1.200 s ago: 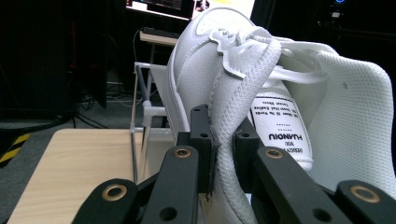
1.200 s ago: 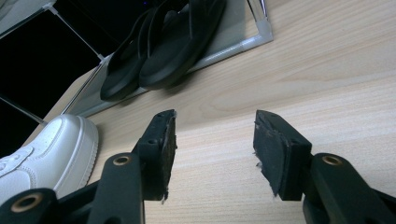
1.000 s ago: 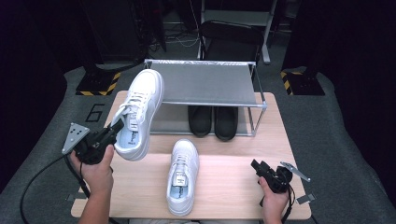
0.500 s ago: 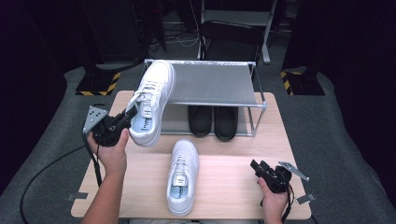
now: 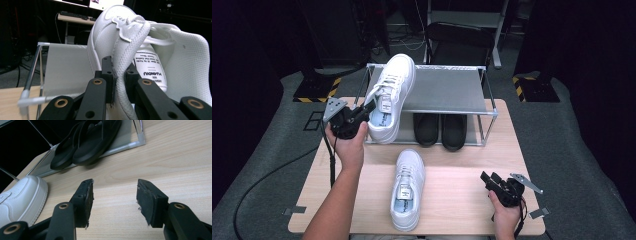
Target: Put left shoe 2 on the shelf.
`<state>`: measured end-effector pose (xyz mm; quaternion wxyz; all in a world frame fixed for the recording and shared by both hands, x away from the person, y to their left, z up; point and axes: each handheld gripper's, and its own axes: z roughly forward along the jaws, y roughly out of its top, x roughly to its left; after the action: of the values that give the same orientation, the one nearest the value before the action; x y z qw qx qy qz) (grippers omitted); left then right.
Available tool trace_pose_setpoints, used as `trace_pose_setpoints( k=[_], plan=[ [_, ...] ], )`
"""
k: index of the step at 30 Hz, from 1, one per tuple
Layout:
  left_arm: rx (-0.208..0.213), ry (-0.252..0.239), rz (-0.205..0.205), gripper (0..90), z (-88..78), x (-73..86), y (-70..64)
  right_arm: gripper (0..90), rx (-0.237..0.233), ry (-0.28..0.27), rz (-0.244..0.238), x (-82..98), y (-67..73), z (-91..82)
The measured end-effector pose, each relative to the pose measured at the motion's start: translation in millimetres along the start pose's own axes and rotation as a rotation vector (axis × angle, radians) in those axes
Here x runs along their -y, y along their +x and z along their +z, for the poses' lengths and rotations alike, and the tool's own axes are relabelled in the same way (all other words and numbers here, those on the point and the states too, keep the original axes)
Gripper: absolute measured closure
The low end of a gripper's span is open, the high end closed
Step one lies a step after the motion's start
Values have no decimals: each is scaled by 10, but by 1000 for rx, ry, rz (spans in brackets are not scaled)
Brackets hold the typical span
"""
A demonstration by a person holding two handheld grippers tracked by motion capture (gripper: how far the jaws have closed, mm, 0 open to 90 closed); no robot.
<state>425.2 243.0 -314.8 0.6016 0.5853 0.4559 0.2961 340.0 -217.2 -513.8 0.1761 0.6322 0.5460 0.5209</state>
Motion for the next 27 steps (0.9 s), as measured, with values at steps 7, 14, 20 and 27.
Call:
trace_pose_setpoints(
  k=[7, 14, 20, 27],
  plan=[
    [15, 11, 11, 829, 240, -115, -109, 473, 4, -2, 1, -8, -31, -8],
    [16, 22, -10, 829, 498, -182, -183, 473, 8, -7, 3, -10, -40, -36],
    [10, 41, -37, 829, 658, -205, -171, 474, 12, -16, 12, -14, -73, -42],
    [-11, 54, -46, 828, 805, -208, -151, 474, 25, -19, 14, -3, -106, -66]
  ],
)
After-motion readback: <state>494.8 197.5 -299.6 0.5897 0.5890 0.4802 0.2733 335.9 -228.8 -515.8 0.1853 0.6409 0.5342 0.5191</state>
